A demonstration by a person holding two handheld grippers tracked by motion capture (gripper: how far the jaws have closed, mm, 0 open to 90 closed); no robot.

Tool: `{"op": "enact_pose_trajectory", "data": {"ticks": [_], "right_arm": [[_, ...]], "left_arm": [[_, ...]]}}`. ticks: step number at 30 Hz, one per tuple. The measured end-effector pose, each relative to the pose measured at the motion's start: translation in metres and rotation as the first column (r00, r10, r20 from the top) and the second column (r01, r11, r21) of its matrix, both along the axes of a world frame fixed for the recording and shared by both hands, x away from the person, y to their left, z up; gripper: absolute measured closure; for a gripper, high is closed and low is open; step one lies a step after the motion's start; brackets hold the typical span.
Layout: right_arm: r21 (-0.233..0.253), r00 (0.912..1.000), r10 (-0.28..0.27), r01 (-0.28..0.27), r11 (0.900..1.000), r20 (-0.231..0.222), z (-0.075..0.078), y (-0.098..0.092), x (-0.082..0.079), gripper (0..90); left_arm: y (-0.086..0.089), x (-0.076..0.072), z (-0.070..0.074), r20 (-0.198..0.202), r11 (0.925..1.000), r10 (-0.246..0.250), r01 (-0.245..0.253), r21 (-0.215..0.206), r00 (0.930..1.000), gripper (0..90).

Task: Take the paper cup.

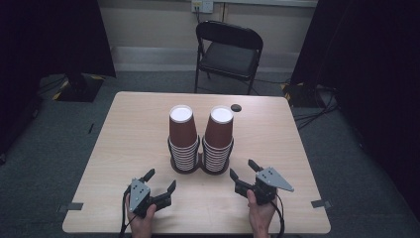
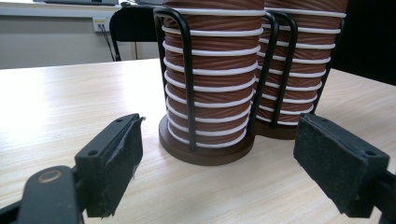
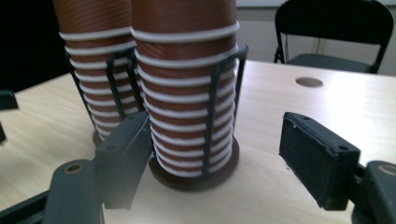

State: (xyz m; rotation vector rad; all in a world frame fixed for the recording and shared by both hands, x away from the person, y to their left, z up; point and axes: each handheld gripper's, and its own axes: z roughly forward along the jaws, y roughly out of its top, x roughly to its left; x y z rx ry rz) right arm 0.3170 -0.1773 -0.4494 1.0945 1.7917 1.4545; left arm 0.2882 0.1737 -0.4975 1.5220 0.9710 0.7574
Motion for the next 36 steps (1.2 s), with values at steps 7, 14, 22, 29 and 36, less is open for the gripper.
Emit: {"op": "enact_pose_trajectory", "data": {"ticks": [7, 14, 22, 29, 36], "right_arm": [[0.050, 0.9979, 0.050, -0.052, 0.997, 0.042, 0.016, 0.004, 0.005, 24.6], [0.063, 0.9916, 0.102, -0.107, 0.992, 0.080, 0.034, 0.009, 0.013, 21.2], [0.086, 0.9830, 0.143, -0.153, 0.984, 0.115, 0.053, 0.013, 0.026, 16.6], [0.095, 0.9769, 0.173, -0.185, 0.978, 0.125, 0.070, 0.017, 0.041, 13.7], [0.075, 0.9731, 0.180, -0.192, 0.978, 0.143, 0.086, 0.027, 0.058, 13.1]], "left_arm": [[0.000, 0.000, 0.000, -0.010, 0.9995, -0.033, 0.033, 0.001, 0.9994, 15.4], [-0.001, 0.000, 0.000, -0.010, 0.9997, -0.026, 0.026, 0.000, 0.9996, 15.5], [0.000, -0.002, 0.000, 0.005, 0.9998, -0.020, 0.020, 0.000, 0.9998, 15.5], [0.000, -0.002, 0.000, 0.007, 0.9999, -0.013, 0.013, 0.003, 0.9999, 15.4], [0.000, -0.002, 0.000, 0.005, 1.0000, -0.010, 0.010, 0.002, 0.9999, 15.6]]}}
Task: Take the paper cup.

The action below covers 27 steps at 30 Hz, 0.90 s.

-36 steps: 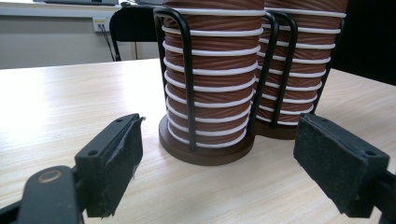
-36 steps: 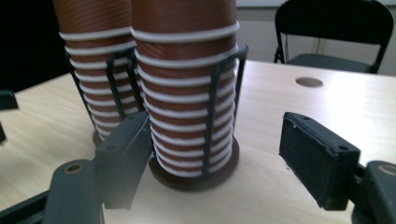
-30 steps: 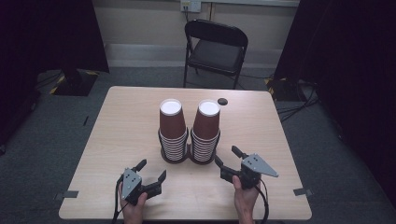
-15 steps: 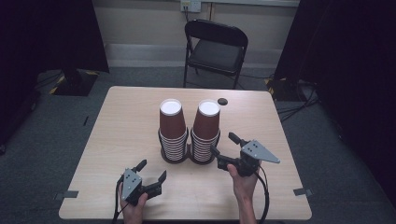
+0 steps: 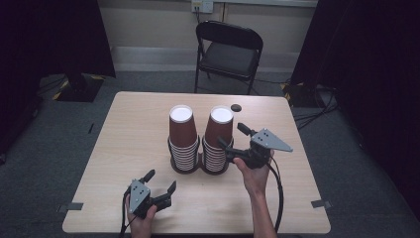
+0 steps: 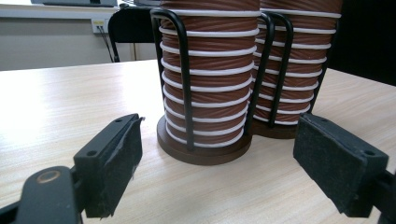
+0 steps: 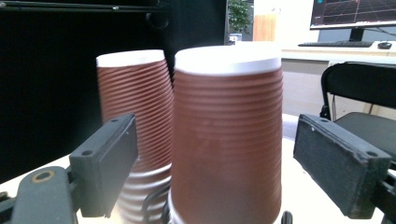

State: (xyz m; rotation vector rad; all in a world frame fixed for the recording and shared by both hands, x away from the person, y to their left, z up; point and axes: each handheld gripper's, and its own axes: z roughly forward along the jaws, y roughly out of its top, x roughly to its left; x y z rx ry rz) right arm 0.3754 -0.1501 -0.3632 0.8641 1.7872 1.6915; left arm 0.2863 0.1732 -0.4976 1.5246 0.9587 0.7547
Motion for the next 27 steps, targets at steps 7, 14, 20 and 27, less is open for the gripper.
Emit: {"op": "enact_pose_trajectory", "data": {"ticks": [7, 14, 20, 27], "right_arm": [[-0.027, 1.0000, -0.001, 0.001, 1.000, -0.007, 0.004, 0.008, 0.016, 13.1], [-0.018, 0.9991, 0.011, -0.012, 1.000, -0.040, 0.003, 0.016, 0.031, 13.1], [-0.036, 0.9977, 0.006, -0.008, 0.999, -0.067, -0.004, 0.022, 0.042, 13.1], [-0.057, 0.9967, 0.002, -0.006, 0.998, -0.081, -0.009, 0.030, 0.047, 12.6]], "left_arm": [[-0.001, 0.000, 0.000, -0.001, 0.9999, -0.004, 0.004, 0.009, 1.0000, 15.7], [-0.001, 0.000, 0.000, 0.000, 0.9999, -0.008, 0.008, 0.009, 1.0000, 15.6], [-0.001, 0.000, 0.000, 0.000, 1.0000, -0.007, 0.007, 0.006, 1.0000, 15.5], [-0.001, 0.000, 0.000, 0.002, 1.0000, -0.006, 0.005, 0.007, 1.0000, 15.5]]}}
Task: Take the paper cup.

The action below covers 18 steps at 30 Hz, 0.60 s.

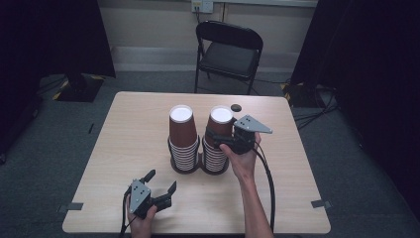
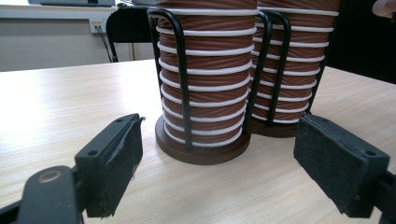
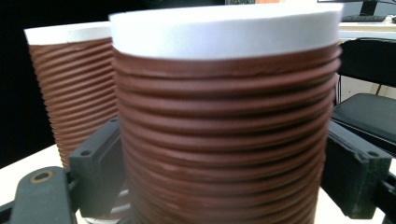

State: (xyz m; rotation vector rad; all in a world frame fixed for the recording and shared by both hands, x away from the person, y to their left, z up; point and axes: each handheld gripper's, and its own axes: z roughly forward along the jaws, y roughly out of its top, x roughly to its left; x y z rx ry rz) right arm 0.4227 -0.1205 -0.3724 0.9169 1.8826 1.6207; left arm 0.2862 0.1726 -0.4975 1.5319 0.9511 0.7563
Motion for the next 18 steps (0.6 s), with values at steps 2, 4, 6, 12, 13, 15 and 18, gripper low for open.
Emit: {"op": "enact_pose_trajectory", "data": {"ticks": [2, 4, 6, 12, 13, 15, 18], "right_arm": [[-0.013, 0.9999, -0.008, 0.008, 1.000, -0.006, -0.002, 0.001, 0.002, 12.0], [-0.020, 0.9999, -0.014, 0.014, 1.000, -0.008, -0.005, 0.003, 0.003, 11.5], [-0.024, 0.9997, -0.020, 0.020, 1.000, -0.012, -0.006, 0.003, 0.004, 10.9], [-0.042, 0.9993, -0.028, 0.027, 0.999, -0.025, -0.011, 0.007, 0.007, 10.0], [-0.037, 0.9993, -0.025, 0.024, 0.999, -0.029, -0.012, 0.006, 0.007, 10.5], [-0.034, 0.9993, -0.023, 0.022, 0.999, -0.028, -0.012, 0.006, 0.007, 11.3], [-0.036, 0.9994, -0.019, 0.017, 0.999, -0.031, -0.011, 0.006, 0.008, 11.8]], "left_arm": [[0.000, 0.000, 0.000, -0.003, 1.0000, -0.003, 0.003, -0.001, 1.0000, 15.6], [0.000, 0.000, 0.000, -0.004, 1.0000, -0.006, 0.006, 0.003, 1.0000, 15.6], [0.000, 0.000, 0.000, -0.004, 1.0000, -0.005, 0.005, 0.003, 1.0000, 15.6], [0.000, 0.000, 0.000, -0.003, 1.0000, -0.006, 0.006, 0.002, 1.0000, 15.6], [0.000, 0.000, 0.000, -0.003, 1.0000, -0.006, 0.006, 0.002, 1.0000, 15.6], [0.000, 0.000, 0.000, -0.003, 1.0000, -0.004, 0.004, 0.001, 1.0000, 15.6], [0.000, 0.000, 0.000, -0.002, 1.0000, -0.005, 0.005, -0.001, 1.0000, 15.6]]}}
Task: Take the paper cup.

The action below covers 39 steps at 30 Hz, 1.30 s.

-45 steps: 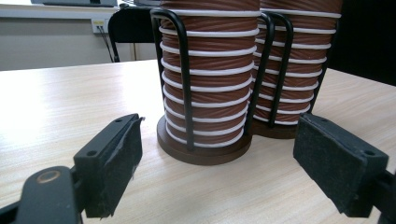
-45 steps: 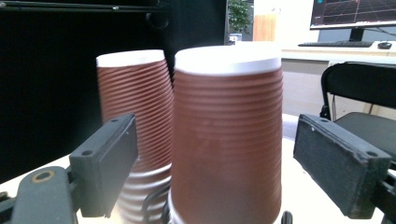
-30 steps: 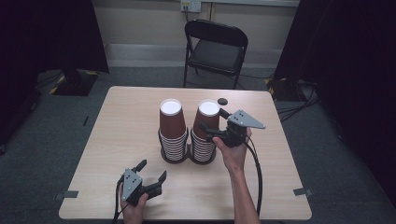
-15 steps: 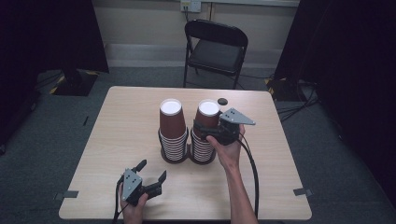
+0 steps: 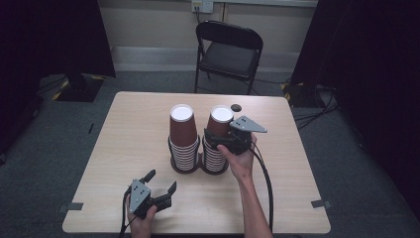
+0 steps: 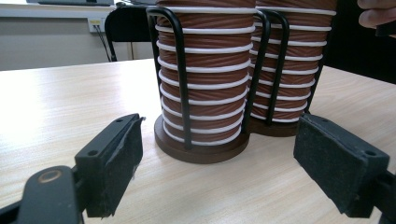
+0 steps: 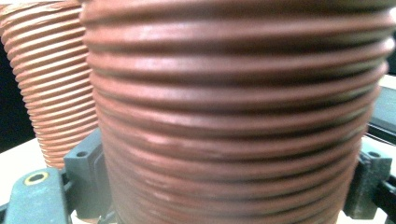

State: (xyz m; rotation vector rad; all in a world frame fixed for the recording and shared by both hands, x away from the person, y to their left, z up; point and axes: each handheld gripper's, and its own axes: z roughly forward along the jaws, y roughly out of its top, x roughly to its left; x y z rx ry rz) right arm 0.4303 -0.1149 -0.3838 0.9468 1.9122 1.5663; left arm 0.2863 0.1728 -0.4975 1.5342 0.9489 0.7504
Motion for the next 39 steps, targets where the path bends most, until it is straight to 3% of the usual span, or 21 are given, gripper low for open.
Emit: {"op": "enact_pose_trajectory", "data": {"ticks": [22, 26, 31, 39], "right_arm": [[0.033, 0.9996, 0.016, -0.017, 0.999, 0.022, 0.014, -0.002, -0.001, 12.6], [0.035, 0.9991, 0.021, -0.022, 0.999, 0.036, 0.019, -0.001, -0.002, 12.7], [0.038, 0.9991, 0.021, -0.022, 0.999, 0.038, 0.024, 0.000, -0.002, 12.7], [0.061, 0.9988, 0.007, -0.010, 0.998, 0.048, 0.031, -0.002, -0.003, 12.9]], "left_arm": [[0.000, 0.001, 0.000, -0.011, 0.9997, -0.024, 0.025, 0.006, 0.9996, 15.9], [0.001, 0.001, 0.000, -0.013, 0.9993, -0.036, 0.036, -0.008, 0.9993, 15.9], [-0.001, 0.000, 0.000, -0.004, 0.9980, -0.060, 0.060, 0.019, 0.9982, 15.8], [0.000, 0.000, 0.000, -0.003, 0.9988, -0.048, 0.048, 0.009, 0.9989, 16.3]]}}
